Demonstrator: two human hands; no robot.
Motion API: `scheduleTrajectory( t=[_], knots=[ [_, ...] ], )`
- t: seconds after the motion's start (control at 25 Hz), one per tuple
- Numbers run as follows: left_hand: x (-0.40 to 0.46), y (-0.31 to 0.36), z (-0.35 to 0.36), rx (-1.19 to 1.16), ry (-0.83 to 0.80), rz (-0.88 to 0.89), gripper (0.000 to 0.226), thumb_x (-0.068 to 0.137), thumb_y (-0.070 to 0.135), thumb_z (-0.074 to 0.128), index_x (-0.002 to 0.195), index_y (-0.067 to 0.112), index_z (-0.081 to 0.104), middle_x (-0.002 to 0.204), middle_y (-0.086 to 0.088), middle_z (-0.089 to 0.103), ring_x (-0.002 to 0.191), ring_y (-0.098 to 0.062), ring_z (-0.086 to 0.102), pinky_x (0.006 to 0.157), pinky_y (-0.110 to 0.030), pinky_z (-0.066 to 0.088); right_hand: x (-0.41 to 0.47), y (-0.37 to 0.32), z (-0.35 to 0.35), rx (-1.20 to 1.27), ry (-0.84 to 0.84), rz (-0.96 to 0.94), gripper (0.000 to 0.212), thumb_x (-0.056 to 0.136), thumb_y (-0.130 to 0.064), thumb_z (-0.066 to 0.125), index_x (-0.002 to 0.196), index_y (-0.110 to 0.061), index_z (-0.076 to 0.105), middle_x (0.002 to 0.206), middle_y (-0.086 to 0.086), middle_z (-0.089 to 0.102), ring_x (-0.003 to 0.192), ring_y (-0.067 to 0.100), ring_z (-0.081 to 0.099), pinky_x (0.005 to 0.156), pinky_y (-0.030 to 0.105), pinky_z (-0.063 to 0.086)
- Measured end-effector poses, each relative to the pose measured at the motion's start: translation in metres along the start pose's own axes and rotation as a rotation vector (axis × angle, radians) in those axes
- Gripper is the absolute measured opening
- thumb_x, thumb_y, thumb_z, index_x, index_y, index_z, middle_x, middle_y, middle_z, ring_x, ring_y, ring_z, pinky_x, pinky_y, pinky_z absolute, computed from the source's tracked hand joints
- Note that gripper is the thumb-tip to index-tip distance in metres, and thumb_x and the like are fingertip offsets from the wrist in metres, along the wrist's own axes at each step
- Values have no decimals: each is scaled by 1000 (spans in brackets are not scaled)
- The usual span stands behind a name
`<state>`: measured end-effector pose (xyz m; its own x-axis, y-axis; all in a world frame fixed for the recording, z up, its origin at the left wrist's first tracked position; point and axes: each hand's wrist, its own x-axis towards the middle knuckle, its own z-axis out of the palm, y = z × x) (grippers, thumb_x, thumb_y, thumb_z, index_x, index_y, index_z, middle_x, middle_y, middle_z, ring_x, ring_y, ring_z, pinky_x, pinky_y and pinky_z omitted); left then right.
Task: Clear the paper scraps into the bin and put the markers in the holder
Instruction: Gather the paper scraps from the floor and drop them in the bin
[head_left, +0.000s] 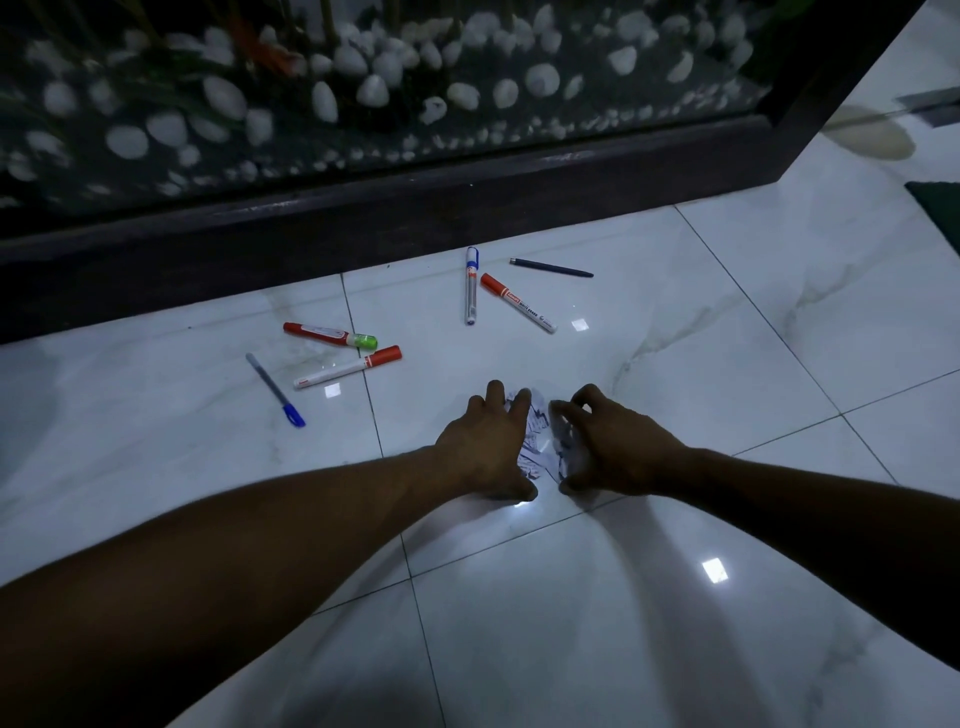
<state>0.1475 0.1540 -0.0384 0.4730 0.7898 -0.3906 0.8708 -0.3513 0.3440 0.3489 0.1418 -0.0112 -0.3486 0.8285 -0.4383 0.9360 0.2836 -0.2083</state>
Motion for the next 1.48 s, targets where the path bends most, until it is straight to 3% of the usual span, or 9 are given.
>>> scheduleTrajectory(
  t=[0.2,0.32,0.44,0.68,0.8,0.96,1.12,1.2,1.48],
  knots=[
    [16,5,3,-31,34,-6,89,65,44,84,135,13,39,121,-13,41,96,-30,59,86,-42,57,15,-4,9,193,88,37,73,78,-36,80,141,-16,48,122,8,53,101,26,60,81,30,48],
    [23,6,0,-127,46,-12,74,71,32,84,132,14,45,119,-12,46,97,-30,61,85,-39,56,19,-7,11,263,140,75,63,78,-32,80,132,-14,54,113,9,61,100,26,61,75,27,40],
    [27,6,-1,-223,80,19,57,77,25,78,126,14,51,115,-12,54,102,-30,58,77,-30,44,19,-12,12,380,177,84,50,79,-27,79,123,-12,60,109,9,69,97,25,65,76,29,47],
    [21,8,-4,-311,99,21,20,78,16,72,93,9,59,94,-9,65,87,-26,59,61,-25,36,16,-15,13,446,192,34,11,80,-12,73,84,-8,64,79,6,68,74,22,60,64,29,39],
    [18,4,-8,-324,92,21,17,76,10,70,81,12,55,83,-2,59,79,-21,55,56,-25,34,14,-18,5,431,184,21,18,80,-13,73,72,-10,57,69,1,61,67,18,55,59,29,37],
    [13,-5,-36,-365,153,9,21,81,15,75,99,8,66,100,-9,70,91,-26,65,78,-33,54,19,-34,-30,354,196,-37,35,86,-19,73,65,-28,46,64,-11,52,62,12,52,52,17,29],
    [-6,-20,-94,-476,258,-11,21,88,20,74,105,11,66,97,-4,69,79,-16,67,68,-23,53,40,-63,-86,192,254,-146,9,89,-19,69,85,-12,66,83,7,70,82,26,67,66,28,40],
    [-20,-33,-124,-471,348,-28,16,86,18,74,98,11,65,86,-3,70,70,-12,67,64,-25,54,52,-86,-115,93,294,-199,15,91,-19,66,96,-6,69,97,13,74,92,30,67,72,29,40],
    [-118,-116,-199,-479,627,-137,12,79,3,69,86,11,65,72,-10,73,70,-27,73,68,-41,62,88,-218,-185,65,392,-428,21,91,-24,66,88,-5,73,88,12,74,85,26,69,69,29,46]
  ],
)
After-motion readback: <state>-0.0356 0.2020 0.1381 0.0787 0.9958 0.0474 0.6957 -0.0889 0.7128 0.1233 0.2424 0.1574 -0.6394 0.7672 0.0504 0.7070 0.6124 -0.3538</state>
